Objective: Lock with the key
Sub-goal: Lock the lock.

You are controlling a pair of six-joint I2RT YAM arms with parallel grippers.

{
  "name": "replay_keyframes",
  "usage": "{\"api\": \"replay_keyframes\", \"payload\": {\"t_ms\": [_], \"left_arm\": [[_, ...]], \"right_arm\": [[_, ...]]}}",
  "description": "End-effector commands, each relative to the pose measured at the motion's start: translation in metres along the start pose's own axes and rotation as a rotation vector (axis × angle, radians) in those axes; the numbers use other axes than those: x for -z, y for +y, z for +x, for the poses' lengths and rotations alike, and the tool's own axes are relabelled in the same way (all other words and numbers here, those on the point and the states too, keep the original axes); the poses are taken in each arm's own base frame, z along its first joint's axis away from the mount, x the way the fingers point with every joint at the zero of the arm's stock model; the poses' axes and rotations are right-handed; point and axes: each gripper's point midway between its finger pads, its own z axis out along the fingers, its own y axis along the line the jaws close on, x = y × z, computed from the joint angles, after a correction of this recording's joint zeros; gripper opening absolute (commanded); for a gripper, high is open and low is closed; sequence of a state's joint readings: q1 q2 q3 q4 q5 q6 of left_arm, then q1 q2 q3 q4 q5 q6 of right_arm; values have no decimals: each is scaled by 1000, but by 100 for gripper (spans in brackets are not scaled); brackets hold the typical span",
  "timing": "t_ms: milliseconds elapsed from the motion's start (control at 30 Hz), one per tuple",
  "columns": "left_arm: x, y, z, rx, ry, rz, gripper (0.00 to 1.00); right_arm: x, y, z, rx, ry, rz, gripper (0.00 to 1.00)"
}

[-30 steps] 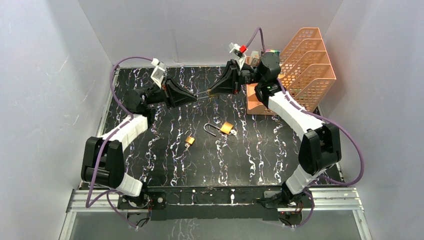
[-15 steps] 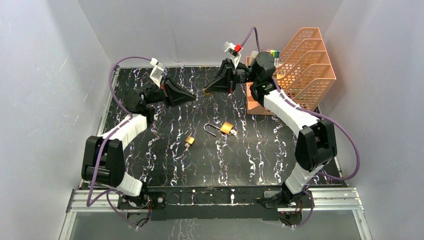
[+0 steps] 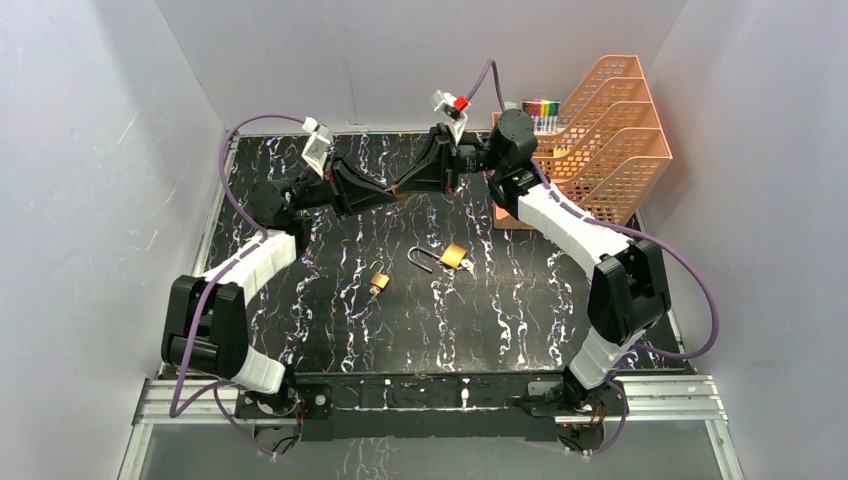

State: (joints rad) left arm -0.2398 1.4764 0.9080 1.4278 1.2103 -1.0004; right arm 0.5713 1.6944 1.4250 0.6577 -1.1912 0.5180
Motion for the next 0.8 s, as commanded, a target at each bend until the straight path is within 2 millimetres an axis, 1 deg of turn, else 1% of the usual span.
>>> {"api": "replay_keyframes", "payload": {"t_ms": [0,133,200,267,400,433,567,767], "left_arm": [[-26,-44,-45,-220,-161,92,0],[-23,-46,-44,-225,-146,91,0],[-20,-45,-43,-222,-138,83,0],[-16,-43,-43,-218,-131,65,0],[-9,-41,-42,-216,-123,37,37],[-7,-40,-43,-218,-123,29,42],[-6,-36,-43,-213,-131,11,49],[-6,-33,-41,-201,-122,14,52]], "right_arm": [[-46,37,8,30,6,-116,0],[-40,37,6,31,5,-106,0],[-33,37,3,38,-1,-96,0],[-20,36,-2,47,-15,-77,0],[-2,36,-10,59,-29,-47,0],[2,37,-12,63,-31,-39,0],[10,38,-15,72,-33,-26,0],[15,39,-17,77,-34,-22,0]]}}
